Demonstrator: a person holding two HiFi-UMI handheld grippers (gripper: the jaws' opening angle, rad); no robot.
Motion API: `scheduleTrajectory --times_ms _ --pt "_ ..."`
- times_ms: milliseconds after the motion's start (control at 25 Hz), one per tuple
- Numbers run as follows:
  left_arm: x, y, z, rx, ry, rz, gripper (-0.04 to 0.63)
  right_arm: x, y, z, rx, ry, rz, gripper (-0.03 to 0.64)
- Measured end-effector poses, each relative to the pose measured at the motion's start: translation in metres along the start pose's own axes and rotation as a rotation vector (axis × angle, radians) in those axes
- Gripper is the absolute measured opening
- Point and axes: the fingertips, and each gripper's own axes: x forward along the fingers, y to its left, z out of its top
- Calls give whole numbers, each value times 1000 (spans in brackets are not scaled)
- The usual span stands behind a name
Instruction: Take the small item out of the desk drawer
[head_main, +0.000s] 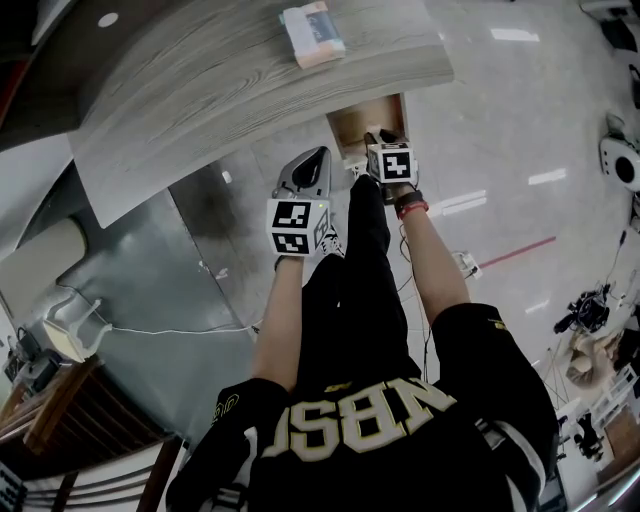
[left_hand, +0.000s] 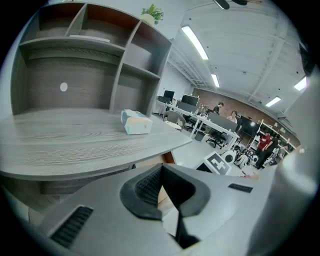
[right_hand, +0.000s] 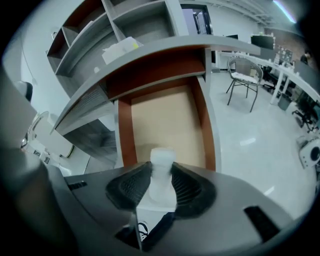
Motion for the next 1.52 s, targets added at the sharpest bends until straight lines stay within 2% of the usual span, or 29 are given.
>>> scheduleTrajectory --times_ms 520,840,1520 --pt "-34 -4 12 -1 -36 16 6 -49 14 9 4 -49 -1 135" --pt "-60 -3 15 -9 -56 36 6 -82 38 12 11 -76 26 135" --pt "-126 -8 41 25 -125 61 6 -165 85 42 -19 -222 40 135"
